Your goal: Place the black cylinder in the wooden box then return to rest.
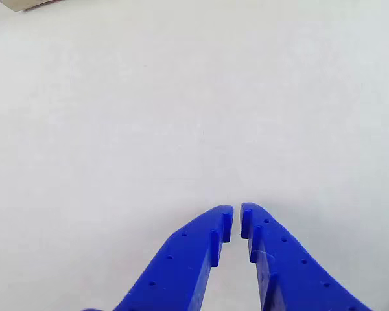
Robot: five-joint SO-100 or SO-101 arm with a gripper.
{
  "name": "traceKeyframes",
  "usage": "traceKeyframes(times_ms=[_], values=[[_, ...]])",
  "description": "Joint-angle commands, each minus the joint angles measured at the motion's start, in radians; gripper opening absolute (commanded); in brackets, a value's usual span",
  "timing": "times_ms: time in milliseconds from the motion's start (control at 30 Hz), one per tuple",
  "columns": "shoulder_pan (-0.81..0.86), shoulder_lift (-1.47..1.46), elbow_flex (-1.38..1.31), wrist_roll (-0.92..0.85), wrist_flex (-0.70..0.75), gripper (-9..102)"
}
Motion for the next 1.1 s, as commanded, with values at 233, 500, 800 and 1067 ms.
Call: traceKeyframes(times_ms=[233, 500, 800, 1067], values=[[0.029, -0.011, 0.031, -0.002, 0.002, 0], [0.028, -0.011, 0.031, 0.005, 0.0, 0], [0.002, 0.014, 0.028, 0.028, -0.084, 0], [-0.049, 0.186, -0.064, 0.094, -0.244, 0]])
